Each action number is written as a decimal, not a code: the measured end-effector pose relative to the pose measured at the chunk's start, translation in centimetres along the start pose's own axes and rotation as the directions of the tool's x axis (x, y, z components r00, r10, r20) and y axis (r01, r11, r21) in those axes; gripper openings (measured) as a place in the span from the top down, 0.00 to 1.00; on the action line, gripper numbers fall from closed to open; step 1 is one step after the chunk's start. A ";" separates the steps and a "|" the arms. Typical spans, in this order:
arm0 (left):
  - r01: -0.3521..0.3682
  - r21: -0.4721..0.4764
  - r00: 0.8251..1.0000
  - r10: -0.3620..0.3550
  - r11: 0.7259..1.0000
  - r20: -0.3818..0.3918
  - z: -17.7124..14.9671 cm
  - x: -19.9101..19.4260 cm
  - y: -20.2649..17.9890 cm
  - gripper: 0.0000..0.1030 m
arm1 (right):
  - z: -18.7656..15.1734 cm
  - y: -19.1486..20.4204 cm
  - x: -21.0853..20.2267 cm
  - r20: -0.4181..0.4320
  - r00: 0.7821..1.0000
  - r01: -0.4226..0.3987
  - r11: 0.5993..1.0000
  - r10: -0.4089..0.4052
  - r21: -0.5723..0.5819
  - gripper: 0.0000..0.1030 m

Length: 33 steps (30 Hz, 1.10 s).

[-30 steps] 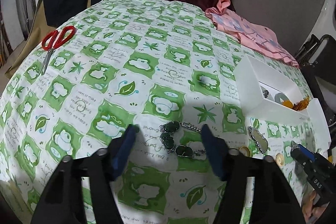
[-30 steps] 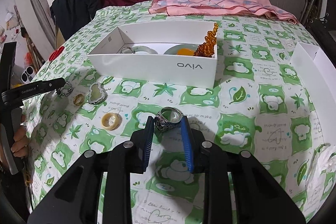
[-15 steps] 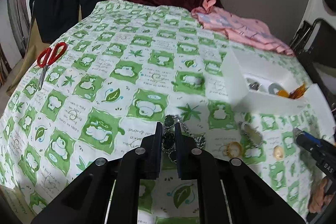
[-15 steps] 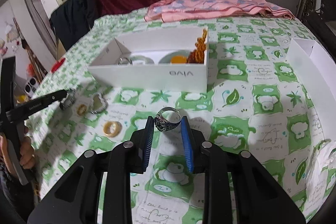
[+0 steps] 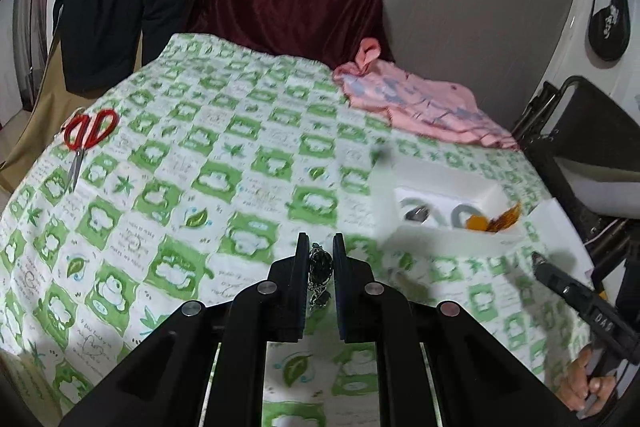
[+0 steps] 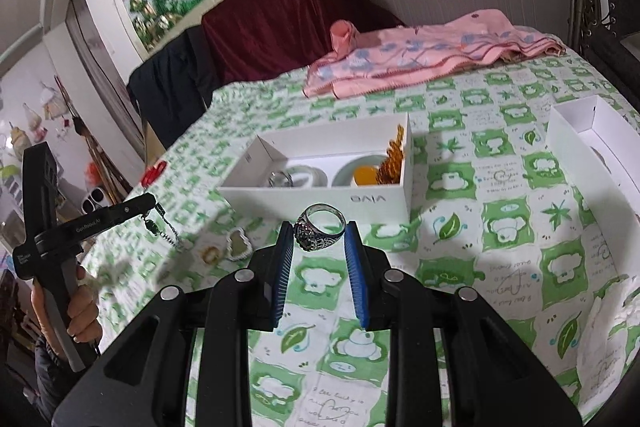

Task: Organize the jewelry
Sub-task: 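Carry the bracelet with the left tool while the right tool carries the silver ring into the vivo box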

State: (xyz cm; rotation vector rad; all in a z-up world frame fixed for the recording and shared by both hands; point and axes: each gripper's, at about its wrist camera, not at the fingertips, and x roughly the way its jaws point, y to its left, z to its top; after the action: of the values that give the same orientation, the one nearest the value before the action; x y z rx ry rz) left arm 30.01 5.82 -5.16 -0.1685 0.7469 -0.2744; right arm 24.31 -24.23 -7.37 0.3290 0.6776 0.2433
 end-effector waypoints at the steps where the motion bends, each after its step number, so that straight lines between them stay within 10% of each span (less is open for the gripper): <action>1: 0.006 0.002 1.000 -0.006 1.000 0.008 0.4 -0.3 -0.3 0.89 | 0.4 0.0 -0.3 0.013 1.000 -0.011 1.000 0.011 0.010 0.75; 13: 0.066 0.148 0.994 -0.077 0.987 0.072 6.1 -0.8 -9.4 0.88 | 5.9 -0.6 2.2 0.012 0.999 -0.034 0.998 0.034 0.048 0.75; 27: 0.061 0.083 0.992 -0.051 0.995 -0.117 4.3 9.8 -7.9 0.88 | 6.4 -3.1 5.7 0.000 1.000 0.028 0.997 -0.028 0.071 0.73; 33: 0.070 0.068 0.994 -0.064 0.995 -0.089 4.1 9.3 -7.1 0.53 | 6.1 -3.6 5.3 0.014 1.000 0.022 0.996 -0.023 0.086 0.73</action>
State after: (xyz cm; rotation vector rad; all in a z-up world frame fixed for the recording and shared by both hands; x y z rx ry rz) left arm 38.05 -3.54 -6.42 -0.1154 0.8173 -0.3734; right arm 32.70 -27.12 -7.26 0.4043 0.6779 0.1907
